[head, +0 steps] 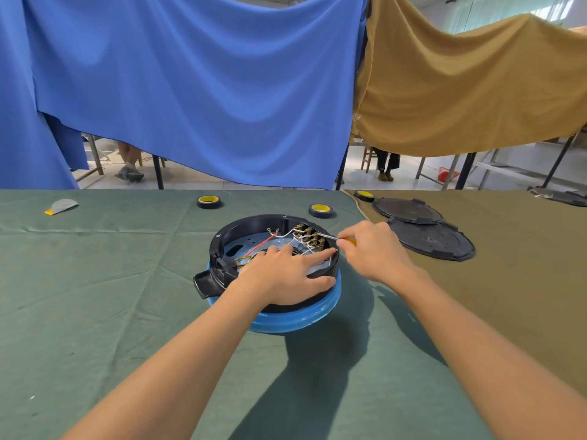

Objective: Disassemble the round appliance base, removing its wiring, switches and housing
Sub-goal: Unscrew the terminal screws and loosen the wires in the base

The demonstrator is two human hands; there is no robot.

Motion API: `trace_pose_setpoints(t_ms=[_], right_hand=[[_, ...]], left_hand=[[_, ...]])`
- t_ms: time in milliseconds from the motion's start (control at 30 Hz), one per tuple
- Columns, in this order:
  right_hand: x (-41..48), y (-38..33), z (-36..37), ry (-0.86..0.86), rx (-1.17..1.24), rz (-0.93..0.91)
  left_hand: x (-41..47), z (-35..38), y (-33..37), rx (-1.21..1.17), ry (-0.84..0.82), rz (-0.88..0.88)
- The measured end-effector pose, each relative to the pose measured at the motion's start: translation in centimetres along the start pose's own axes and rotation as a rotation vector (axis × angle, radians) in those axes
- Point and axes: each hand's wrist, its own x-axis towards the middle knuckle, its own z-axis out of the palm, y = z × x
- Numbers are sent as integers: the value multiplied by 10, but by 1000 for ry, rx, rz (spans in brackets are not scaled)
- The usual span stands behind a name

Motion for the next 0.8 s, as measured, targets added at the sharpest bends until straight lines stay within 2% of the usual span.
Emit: trace_pose_setpoints(t_ms=[567,800], right_hand=[[2,-7,-1,-18,-96,-13],[14,-22,-12,-81,-251,-38]], left_hand=[[-1,-4,1,-20,-72,-10],[-2,-4,0,-24,-95,-2]])
